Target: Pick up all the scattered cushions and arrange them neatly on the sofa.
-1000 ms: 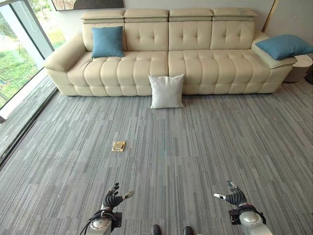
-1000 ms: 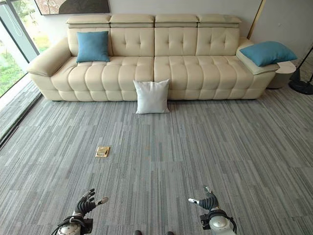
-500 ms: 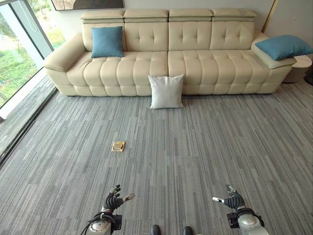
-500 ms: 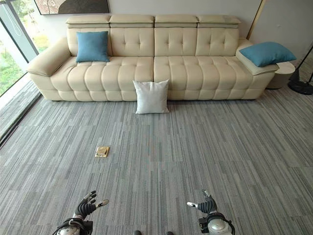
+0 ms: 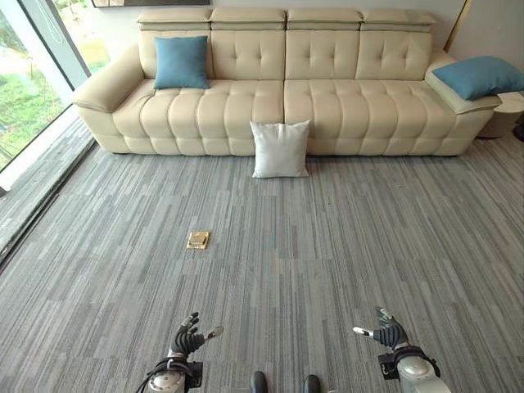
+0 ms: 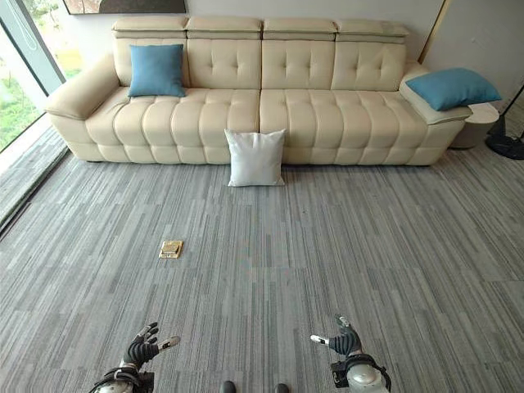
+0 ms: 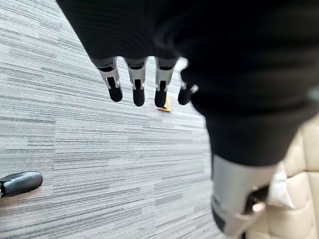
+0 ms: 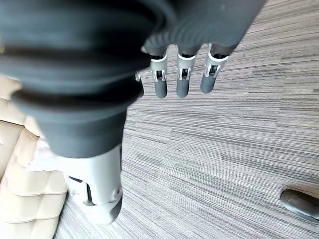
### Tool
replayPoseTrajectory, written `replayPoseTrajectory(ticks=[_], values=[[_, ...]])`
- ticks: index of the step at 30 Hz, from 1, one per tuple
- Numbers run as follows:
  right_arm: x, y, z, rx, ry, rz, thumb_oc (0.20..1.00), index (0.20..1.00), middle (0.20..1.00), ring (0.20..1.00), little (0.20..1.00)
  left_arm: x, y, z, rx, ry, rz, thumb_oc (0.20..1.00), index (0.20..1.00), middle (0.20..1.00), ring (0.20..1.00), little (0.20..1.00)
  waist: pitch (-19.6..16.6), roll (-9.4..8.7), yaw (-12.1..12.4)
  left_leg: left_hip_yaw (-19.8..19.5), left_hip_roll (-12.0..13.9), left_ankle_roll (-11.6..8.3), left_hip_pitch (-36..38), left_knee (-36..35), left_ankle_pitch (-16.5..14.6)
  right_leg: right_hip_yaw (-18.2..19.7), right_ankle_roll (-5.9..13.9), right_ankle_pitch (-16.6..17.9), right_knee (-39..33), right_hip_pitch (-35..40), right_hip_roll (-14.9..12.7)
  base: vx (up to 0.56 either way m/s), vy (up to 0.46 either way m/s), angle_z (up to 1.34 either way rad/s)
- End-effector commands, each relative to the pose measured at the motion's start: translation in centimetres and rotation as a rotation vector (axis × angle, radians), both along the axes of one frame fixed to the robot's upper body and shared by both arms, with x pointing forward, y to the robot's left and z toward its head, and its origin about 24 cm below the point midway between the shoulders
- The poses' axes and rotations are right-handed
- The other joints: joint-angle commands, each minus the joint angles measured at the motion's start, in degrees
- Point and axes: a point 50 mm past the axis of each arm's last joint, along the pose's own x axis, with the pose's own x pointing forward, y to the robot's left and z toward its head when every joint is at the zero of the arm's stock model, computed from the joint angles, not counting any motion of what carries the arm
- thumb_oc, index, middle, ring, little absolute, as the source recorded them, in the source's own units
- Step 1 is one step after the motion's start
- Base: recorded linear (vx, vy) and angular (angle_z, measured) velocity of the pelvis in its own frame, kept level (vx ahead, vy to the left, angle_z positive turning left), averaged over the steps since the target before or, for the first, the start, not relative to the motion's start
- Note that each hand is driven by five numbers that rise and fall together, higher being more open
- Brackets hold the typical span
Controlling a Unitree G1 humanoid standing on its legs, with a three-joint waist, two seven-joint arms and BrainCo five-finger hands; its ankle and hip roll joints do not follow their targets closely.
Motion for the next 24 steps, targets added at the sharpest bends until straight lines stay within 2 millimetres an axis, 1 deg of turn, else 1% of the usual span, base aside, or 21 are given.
replayPoseTrajectory(ticks=[1,3,7,8,9,10,11,12,13,14,15,16,17,18,19,20,21,22,23,24], values=[[2.8,0.5,1.8,0.009,-0.127,0.012,1.000,1.000,1.000,1.000,1.000,2.6,1.0,1.7,0.046,-0.107,0.012,1.000,1.000,1.000,1.000,1.000,2.2,-1.43,0.8,-1.9,3.3,-4.39,2.4,0.0,-4.9,-0.5,6.49,-5.6,0.3,1.8,-5.2,0.00,0.000,0.00],[2.9,0.5,1.9,0.005,-0.133,0.013,1.000,1.000,1.000,1.000,1.000,2.7,1.1,1.8,0.050,-0.118,0.018,1.000,1.000,1.000,1.000,1.000,2.5,-1.50,0.9,-1.9,3.3,-4.30,2.1,0.0,-4.8,-0.6,6.60,-5.6,0.3,1.6,-5.2,0.00,0.030,0.05],[3.4,0.8,2.2,0.010,-0.162,0.007,1.000,1.000,1.000,1.000,1.000,3.7,1.6,2.9,0.091,-0.177,0.047,1.000,1.000,1.000,1.000,1.000,3.2,-2.85,1.9,-2.4,3.0,-3.98,1.1,0.0,-4.7,-1.1,6.78,-5.9,1.1,0.9,-5.4,0.01,0.038,0.08],[3.5,0.9,2.3,0.010,-0.171,0.005,1.000,1.000,1.000,1.000,1.000,3.9,1.7,3.1,0.099,-0.187,0.049,1.000,1.000,1.000,1.000,1.000,3.3,-3.29,2.2,-2.5,2.9,-3.82,1.0,0.0,-4.8,-1.4,6.90,-6.2,1.9,0.5,-5.6,0.04,0.071,0.18],[3.4,0.8,2.4,0.014,-0.173,0.000,1.000,1.000,1.000,1.000,1.000,4.2,1.9,3.4,0.114,-0.199,0.038,1.000,1.000,1.000,1.000,1.000,3.4,-3.80,2.5,-3.0,2.5,-3.19,1.1,0.0,-5.2,-1.2,7.18,-6.8,5.3,-0.9,-6.0,0.02,0.058,0.15],[3.5,0.8,2.4,0.014,-0.173,0.000,1.000,1.000,1.000,1.000,1.000,4.2,1.9,3.4,0.114,-0.199,0.037,1.000,1.000,1.000,1.000,1.000,3.3,-3.83,2.5,-2.9,2.4,-3.16,1.0,0.0,-5.2,-1.1,7.20,-6.9,5.5,-1.1,-6.0,0.01,0.124,0.01],[3.2,0.9,2.2,0.022,-0.168,-0.010,1.000,1.000,1.000,1.000,1.000,4.3,1.9,3.6,0.123,-0.207,0.028,1.000,1.000,1.000,1.000,1.000,3.8,-3.76,2.4,-3.1,2.2,-2.40,1.5,0.0,-5.7,-0.7,7.79,-7.2,11.8,-3.8,-6.6,-0.03,0.178,0.05],[3.1,0.9,2.0,0.027,-0.158,-0.020,1.000,1.000,1.000,1.000,1.000,4.3,2.1,3.8,0.130,-0.211,0.035,1.000,1.000,1.000,1.000,1.000,5.2,-3.30,1.9,-3.2,1.8,-1.51,2.5,0.0,-6.1,0.4,9.08,-4.1,20.9,-8.7,-7.5,-0.03,0.179,0.00],[3.1,0.9,2.0,0.027,-0.158,-0.020,1.000,1.000,1.000,1.000,1.000,4.4,2.1,3.8,0.130,-0.211,0.035,1.000,1.000,1.000,1.000,1.000,5.2,-3.37,2.0,-3.1,1.8,-1.47,2.5,0.0,-6.1,0.5,9.13,-4.2,21.3,-8.9,-7.6,-0.02,0.145,0.06],[3.1,1.0,2.0,0.029,-0.156,-0.022,1.000,1.000,1.000,1.000,1.000,4.4,2.2,3.8,0.131,-0.210,0.038,1.000,1.000,1.000,1.000,1.000,5.7,-2.74,1.6,-3.0,1.9,-1.21,2.9,0.0,-6.2,0.8,9.54,-3.2,24.8,-10.8,-7.4,0.03,0.080,0.11],[3.1,1.1,1.9,0.029,-0.149,-0.021,1.000,1.000,1.000,1.000,1.000,4.4,2.1,3.8,0.131,-0.208,0.038,1.000,1.000,1.000,1.000,1.000,5.9,-2.33,1.5,-2.9,2.0,-1.15,3.3,0.0,-6.5,1.1,9.38,-3.4,28.0,-13.0,-7.2,0.09,0.104,0.17],[3.0,1.2,1.8,0.030,-0.144,-0.018,1.000,1.000,1.000,1.000,1.000,4.4,2.0,3.8,0.127,-0.210,0.037,1.000,1.000,1.000,1.000,1.000,6.1,-2.03,1.3,-3.0,2.0,-1.20,4.1,0.0,-7.0,1.0,8.85,-3.8,28.8,-14.7,-6.6,0.21,0.061,0.02],[3.1,1.0,1.9,0.028,-0.144,-0.016,1.000,1.000,1.000,1.000,1.000,4.6,1.8,3.9,0.120,-0.219,0.030,1.000,1.000,1.000,1.000,1.000,6.4,-1.88,1.1,-2.4,1.4,-1.38,5.2,0.0,-8.0,-1.7,7.58,-4.2,24.2,-16.3,-6.3,0.18,0.029,-0.05],[3.1,1.0,1.9,0.028,-0.144,-0.016,1.000,1.000,1.000,1.000,1.000,4.6,1.8,3.9,0.120,-0.219,0.030,1.000,1.000,1.000,1.000,1.000,6.5,-1.72,1.0,-2.6,1.6,-1.44,5.4,0.0,-8.1,-1.9,7.53,-4.2,23.9,-15.9,-6.1,0.25,-0.036,-0.15],[3.1,0.8,1.8,0.017,-0.137,-0.018,1.000,1.000,1.000,1.000,1.000,4.8,1.7,4.0,0.110,-0.228,0.023,1.000,1.000,1.000,1.000,1.000,6.7,-1.90,0.7,-3.0,0.7,-1.63,6.3,0.0,-9.1,-4.2,7.27,-3.1,17.7,-16.9,-5.7,0.20,-0.063,-0.07],[3.0,0.7,1.8,0.010,-0.131,-0.019,1.000,1.000,1.000,1.000,1.000,4.9,1.6,4.0,0.106,-0.230,0.029,1.000,1.000,1.000,1.000,1.000,6.8,-2.00,0.2,-3.3,0.3,-1.86,7.0,0.0,-9.6,-5.1,7.63,-2.2,13.9,-17.1,-5.4,0.28,-0.094,-0.10],[2.8,0.6,1.6,0.003,-0.121,-0.025,1.000,1.000,1.000,1.000,1.000,4.9,1.5,4.0,0.104,-0.230,0.034,1.000,1.000,1.000,1.000,1.000,7.0,-2.02,-0.4,-3.6,0.3,-2.17,7.8,0.0,-10.3,-5.6,8.17,-1.2,10.9,-17.5,-5.1,0.17,-0.056,0.04],[2.8,0.6,1.6,0.003,-0.121,-0.025,1.000,1.000,1.000,1.000,1.000,4.9,1.5,4.0,0.103,-0.230,0.034,1.000,1.000,1.000,1.000,1.000,7.0,-1.85,-0.5,-3.7,0.5,-2.21,7.9,0.0,-10.4,-5.8,8.16,-1.0,10.5,-17.2,-5.0,0.23,-0.102,0.19],[2.5,0.3,1.6,-0.004,-0.118,-0.031,1.000,1.000,1.000,1.000,1.000,5.3,1.4,4.3,0.108,-0.248,0.021,1.000,1.000,1.000,1.000,1.000,6.5,-2.11,-1.1,-4.3,0.4,-2.65,8.6,0.0,-11.4,-5.4,8.37,-0.8,7.0,-16.6,-4.7,0.23,-0.110,0.32],[2.2,0.4,1.3,0.005,-0.110,-0.033,1.000,1.000,1.000,1.000,1.000,5.2,1.2,4.1,0.105,-0.244,0.018,1.000,1.000,1.000,1.000,1.000,6.2,-2.26,-1.3,-4.5,0.2,-2.71,9.1,0.0,-11.9,-5.3,7.49,-0.2,6.5,-15.7,-4.6,0.22,-0.110,0.37]])
